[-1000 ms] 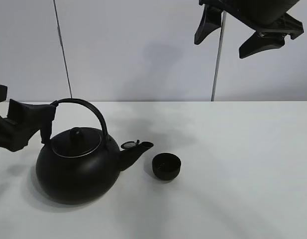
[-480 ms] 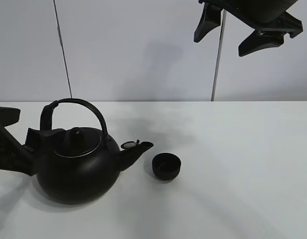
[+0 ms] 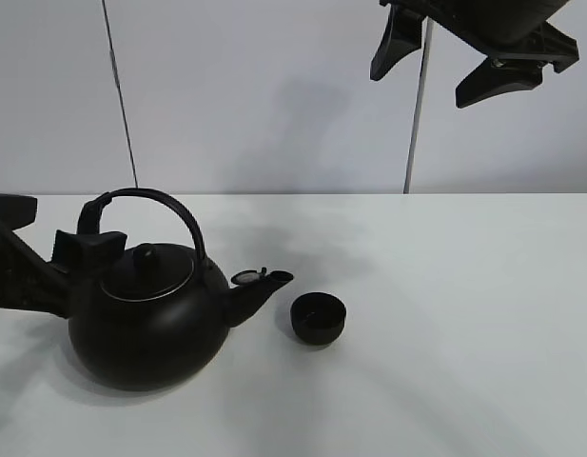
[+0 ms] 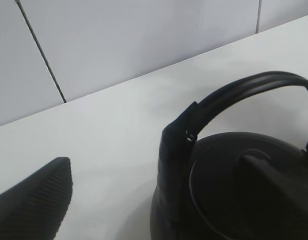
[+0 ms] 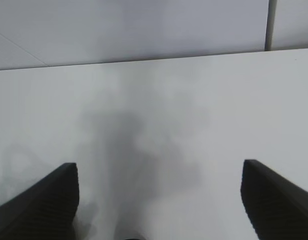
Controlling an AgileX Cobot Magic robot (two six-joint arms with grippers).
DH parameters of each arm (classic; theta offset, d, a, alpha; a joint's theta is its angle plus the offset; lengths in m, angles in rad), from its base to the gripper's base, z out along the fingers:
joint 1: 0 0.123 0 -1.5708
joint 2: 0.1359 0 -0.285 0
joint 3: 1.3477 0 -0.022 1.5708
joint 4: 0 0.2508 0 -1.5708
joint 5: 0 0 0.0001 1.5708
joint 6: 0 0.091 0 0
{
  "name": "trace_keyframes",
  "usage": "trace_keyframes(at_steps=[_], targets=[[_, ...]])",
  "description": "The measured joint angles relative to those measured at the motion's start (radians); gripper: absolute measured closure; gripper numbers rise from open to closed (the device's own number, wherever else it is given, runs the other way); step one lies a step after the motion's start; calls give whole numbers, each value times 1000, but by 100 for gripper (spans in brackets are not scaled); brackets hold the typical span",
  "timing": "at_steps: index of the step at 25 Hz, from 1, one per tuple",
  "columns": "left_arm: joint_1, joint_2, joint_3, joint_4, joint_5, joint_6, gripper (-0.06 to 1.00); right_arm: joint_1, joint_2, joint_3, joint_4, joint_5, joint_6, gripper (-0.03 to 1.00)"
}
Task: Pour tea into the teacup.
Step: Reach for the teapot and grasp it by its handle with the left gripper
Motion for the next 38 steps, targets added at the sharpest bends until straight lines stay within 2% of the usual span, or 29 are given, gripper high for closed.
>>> trace_keyframes(at_steps=[28,30,35,38], targets=[[3,101,-95,-20,-14,-3,31,0,0,0,0,0,0,36],[3,101,-95,-20,-14,-3,34,0,0,0,0,0,0,36],[3,101,-95,-18,-14,-3,50,0,0,0,0,0,0,36],[3,101,-95,-18,-14,-3,54,0,0,0,0,0,0,36]])
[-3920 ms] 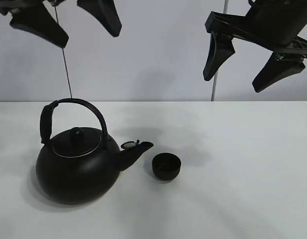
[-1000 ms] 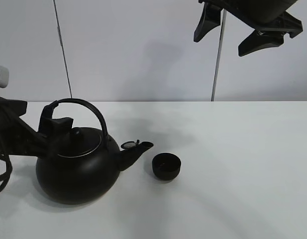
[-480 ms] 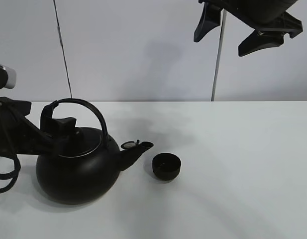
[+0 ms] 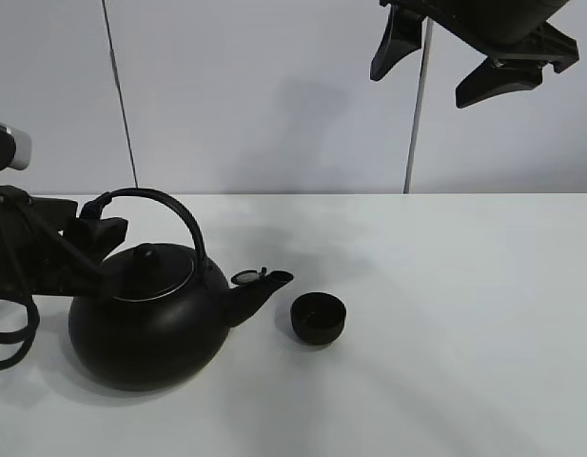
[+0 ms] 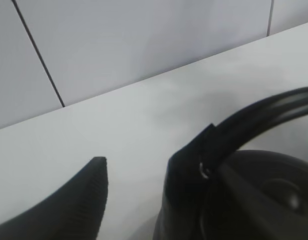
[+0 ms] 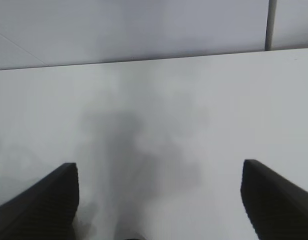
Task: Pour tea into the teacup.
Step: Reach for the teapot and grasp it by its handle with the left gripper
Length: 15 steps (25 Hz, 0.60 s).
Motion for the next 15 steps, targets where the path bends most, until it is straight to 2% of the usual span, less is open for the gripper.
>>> trace_keyframes(at_steps=[12,15], targets=[[0,1,0,39,4,-1,82,0,0,0,0,0,0,36],[0,2,-11,38,13,4,84,0,0,0,0,0,0,36]])
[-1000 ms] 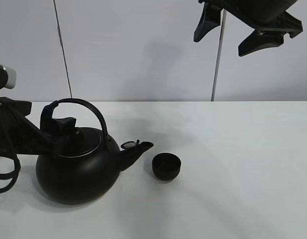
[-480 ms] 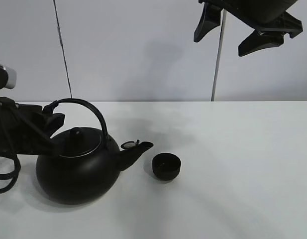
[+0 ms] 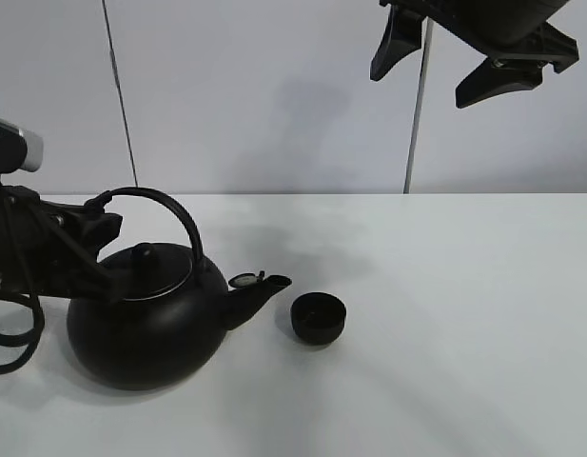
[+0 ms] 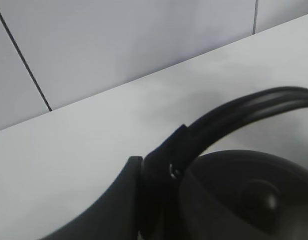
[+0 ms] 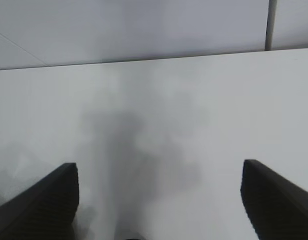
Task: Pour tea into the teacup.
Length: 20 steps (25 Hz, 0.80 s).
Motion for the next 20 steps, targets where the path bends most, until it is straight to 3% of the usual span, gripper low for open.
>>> trace_keyframes(at_steps=[20], targets=[[0,29,-182,46,114,34,84,0,0,0,0,-1,0,36]])
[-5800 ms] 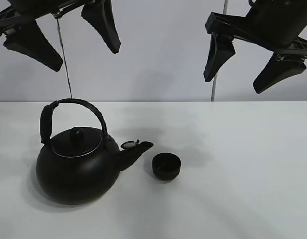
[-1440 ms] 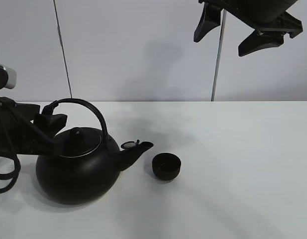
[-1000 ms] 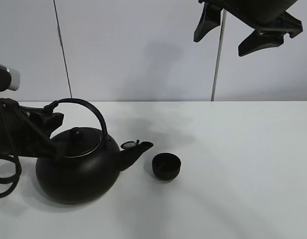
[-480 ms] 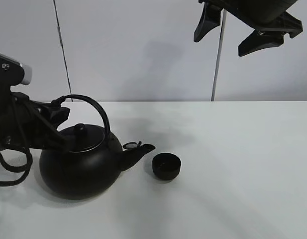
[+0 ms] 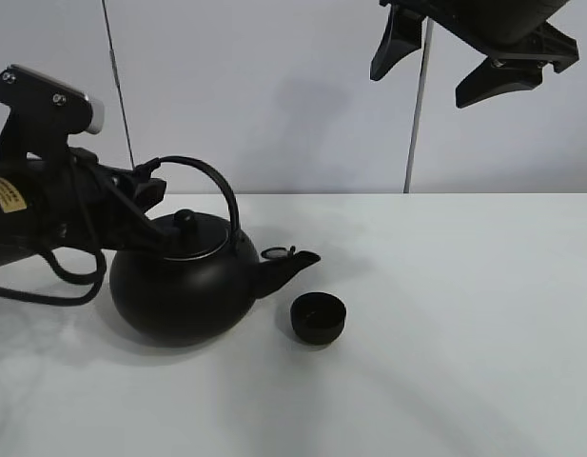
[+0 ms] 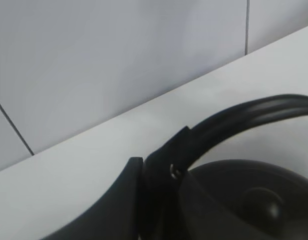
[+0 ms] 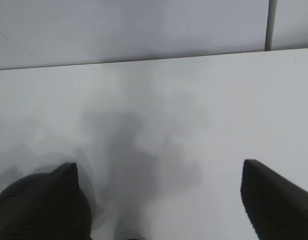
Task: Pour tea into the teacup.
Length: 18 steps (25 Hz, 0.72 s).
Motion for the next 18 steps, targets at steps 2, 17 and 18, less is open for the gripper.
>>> trace_keyframes(at_steps=[2,17,18], targets=[[0,2,-30,0,11,0,84,0,0,0,0,0,0,36],[0,3,-98,27,105,73,84,0,0,0,0,1,0,36],[0,3,-98,30,105,78,84,0,0,0,0,1,0,36]])
